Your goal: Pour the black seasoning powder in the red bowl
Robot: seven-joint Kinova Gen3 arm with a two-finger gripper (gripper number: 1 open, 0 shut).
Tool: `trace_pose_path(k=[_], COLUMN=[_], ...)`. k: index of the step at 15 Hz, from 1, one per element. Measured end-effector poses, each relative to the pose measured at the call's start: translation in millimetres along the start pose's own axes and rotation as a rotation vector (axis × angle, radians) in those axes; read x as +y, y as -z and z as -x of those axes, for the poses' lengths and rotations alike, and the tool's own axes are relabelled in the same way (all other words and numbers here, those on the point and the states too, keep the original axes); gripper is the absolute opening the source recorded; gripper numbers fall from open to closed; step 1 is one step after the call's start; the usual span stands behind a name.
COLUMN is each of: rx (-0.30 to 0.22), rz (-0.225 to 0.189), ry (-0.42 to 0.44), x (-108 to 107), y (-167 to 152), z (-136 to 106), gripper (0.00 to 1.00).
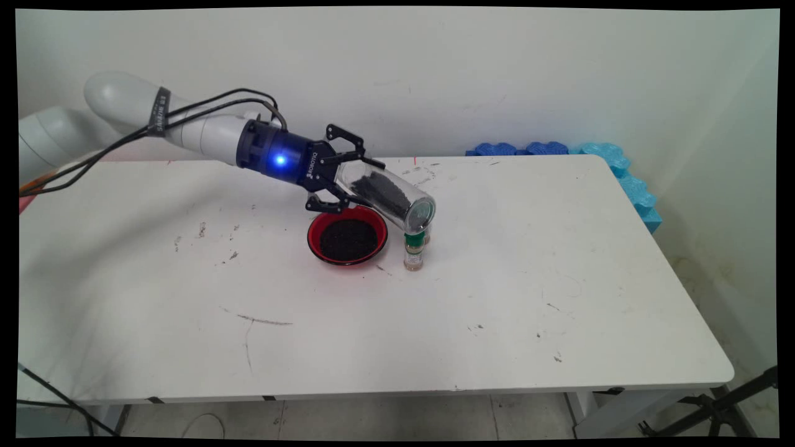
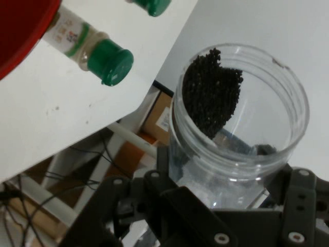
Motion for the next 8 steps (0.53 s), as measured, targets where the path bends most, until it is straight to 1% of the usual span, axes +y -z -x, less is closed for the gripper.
trace_pose_path(k=[8], rx=[-0.02], rz=[-0.052], ry=[-0.339], x=[13.1], y=[12.9], z=[16.3], gripper=[0.0])
